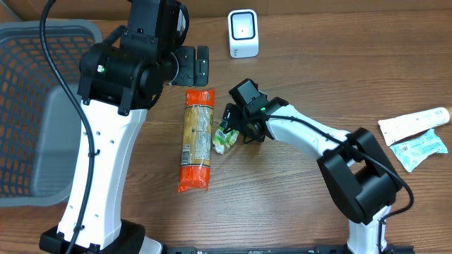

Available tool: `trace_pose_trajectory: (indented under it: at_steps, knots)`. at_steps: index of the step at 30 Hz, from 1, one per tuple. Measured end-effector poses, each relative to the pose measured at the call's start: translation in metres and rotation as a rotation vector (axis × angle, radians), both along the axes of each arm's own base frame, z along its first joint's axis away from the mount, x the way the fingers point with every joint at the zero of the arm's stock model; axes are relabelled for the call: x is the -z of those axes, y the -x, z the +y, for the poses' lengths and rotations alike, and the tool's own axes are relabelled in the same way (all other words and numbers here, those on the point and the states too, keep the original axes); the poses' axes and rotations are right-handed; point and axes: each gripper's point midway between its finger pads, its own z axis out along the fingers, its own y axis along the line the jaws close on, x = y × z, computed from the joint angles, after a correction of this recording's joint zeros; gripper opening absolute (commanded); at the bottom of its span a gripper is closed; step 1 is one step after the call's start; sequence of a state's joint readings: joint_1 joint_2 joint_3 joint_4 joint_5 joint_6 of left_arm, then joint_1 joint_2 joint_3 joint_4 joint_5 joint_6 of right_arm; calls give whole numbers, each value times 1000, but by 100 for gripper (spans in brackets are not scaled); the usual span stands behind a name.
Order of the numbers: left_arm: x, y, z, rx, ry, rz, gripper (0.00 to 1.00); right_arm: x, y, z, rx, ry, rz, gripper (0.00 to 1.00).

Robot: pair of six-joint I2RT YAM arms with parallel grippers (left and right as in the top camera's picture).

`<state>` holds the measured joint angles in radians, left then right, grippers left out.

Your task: Scan the item barcode

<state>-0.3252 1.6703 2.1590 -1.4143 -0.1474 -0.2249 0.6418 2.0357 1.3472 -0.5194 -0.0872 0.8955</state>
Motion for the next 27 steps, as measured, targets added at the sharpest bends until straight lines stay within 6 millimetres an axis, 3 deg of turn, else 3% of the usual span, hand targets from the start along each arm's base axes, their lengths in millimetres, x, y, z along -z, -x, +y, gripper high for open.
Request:
trace_pose_trajectory:
  at_steps: [6,12,18,21,27]
  knots:
    - [0,0,0,0,0,0,99,0,1,4,10,-29,18,28]
    - [0,0,0,0,0,0,100,-3,-1,7,-14,-50,17,4]
    - [0,0,0,0,0,0,100,-9,-2,9,-130,-52,-6,5]
    - [0,0,0,0,0,0,100,-11,0,7,-196,-44,-6,11]
    - [0,0,0,0,0,0,99,-15,12,-19,-414,-37,42,17]
